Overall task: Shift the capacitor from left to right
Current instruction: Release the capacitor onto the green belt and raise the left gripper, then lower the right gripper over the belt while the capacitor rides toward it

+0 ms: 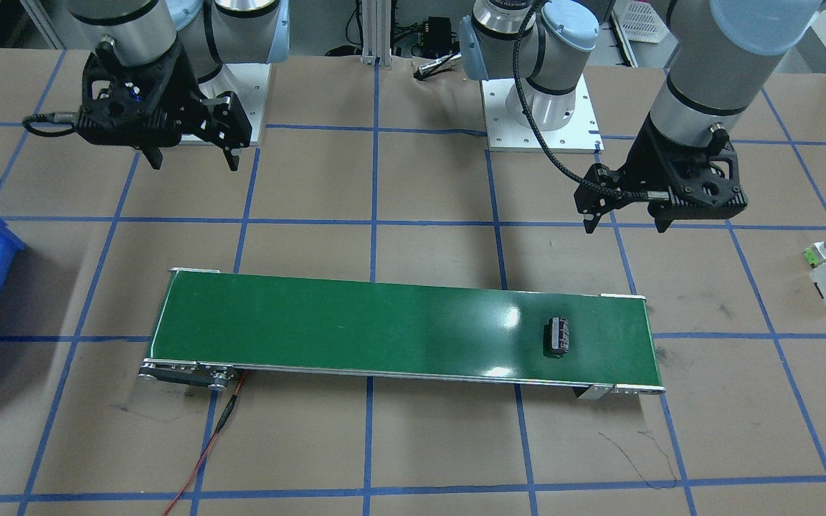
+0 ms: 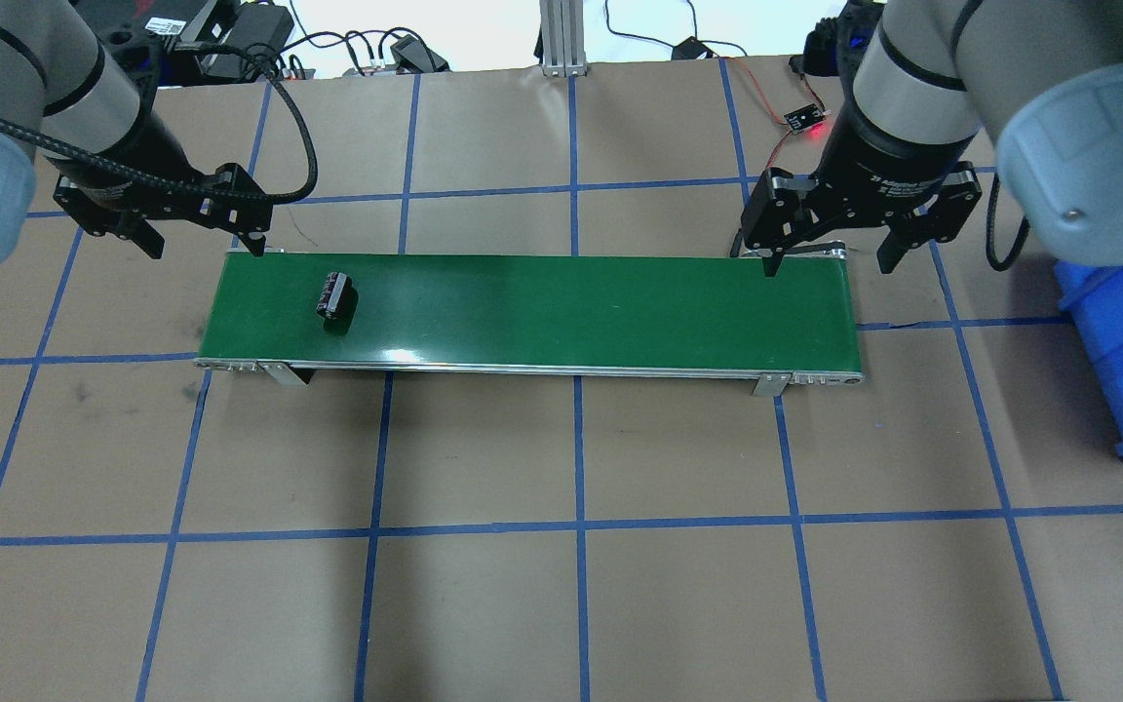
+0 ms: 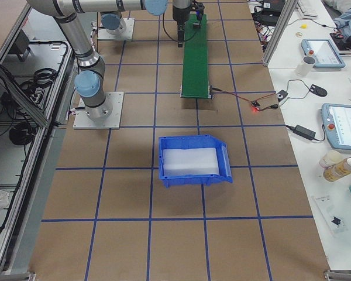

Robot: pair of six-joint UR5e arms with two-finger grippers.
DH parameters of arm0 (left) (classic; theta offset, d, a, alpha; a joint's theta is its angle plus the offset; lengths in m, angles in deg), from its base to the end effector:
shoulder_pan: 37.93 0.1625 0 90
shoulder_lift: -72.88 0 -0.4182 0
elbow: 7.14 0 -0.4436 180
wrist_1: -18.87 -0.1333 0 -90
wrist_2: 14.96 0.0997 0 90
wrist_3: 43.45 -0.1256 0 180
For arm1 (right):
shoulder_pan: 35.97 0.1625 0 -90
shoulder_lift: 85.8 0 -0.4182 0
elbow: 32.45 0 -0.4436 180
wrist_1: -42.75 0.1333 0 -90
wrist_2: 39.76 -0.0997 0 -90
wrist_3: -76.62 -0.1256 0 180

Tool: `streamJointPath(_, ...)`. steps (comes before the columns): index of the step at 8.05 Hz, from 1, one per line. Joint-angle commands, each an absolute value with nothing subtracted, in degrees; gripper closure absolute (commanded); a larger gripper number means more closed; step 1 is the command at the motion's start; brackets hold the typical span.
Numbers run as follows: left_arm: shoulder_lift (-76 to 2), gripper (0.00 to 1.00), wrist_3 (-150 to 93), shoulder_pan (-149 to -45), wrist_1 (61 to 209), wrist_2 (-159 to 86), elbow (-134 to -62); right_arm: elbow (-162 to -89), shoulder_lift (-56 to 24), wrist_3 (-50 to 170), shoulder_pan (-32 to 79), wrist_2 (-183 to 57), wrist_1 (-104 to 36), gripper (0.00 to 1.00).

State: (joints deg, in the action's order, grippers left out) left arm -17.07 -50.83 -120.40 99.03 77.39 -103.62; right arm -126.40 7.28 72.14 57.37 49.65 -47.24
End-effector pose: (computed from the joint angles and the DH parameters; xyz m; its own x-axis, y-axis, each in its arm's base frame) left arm -0.0553 -0.5595 0.4117 -0.9988 -0.0051 -0.0482 -0.0025 0.9986 -0.0537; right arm 0.1646 -0.5101 0.4463 -0.9998 0.0200 -0.0091 0.0199 0.9997 0.0161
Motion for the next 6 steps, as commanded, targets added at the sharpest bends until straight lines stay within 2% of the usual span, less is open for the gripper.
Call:
streamJointPath(1, -17.5, 0.00, -49.5, -120.1, 100.3, 77.8, -103.7, -127.6, -0.6, 72.8, 57.4, 49.5, -53.9, 0.00)
streamJointPath(4, -17.4, 0.00, -49.5, -120.1, 100.3, 77.9, -103.6, -128.5, -7.7, 72.8, 57.4, 48.9, -59.6, 0.00)
streamJointPath(6, -17.3, 0.00, -49.5, -120.2, 100.3, 77.9, -103.7, -131.7, -9.9, 73.1, 57.4, 49.5, -65.1, 0.00)
